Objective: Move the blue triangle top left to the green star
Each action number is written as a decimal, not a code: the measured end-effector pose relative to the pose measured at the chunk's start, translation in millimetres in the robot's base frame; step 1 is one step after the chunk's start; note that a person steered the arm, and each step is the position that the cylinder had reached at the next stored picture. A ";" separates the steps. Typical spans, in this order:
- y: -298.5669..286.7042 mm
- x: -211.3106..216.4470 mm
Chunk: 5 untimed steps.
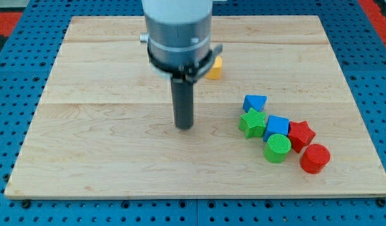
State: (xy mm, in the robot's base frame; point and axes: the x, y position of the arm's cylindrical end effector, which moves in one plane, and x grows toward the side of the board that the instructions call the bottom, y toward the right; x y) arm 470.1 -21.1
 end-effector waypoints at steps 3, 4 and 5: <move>154.7 16.7; 148.9 16.1; 130.4 -32.7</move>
State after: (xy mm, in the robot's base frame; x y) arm 437.4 109.3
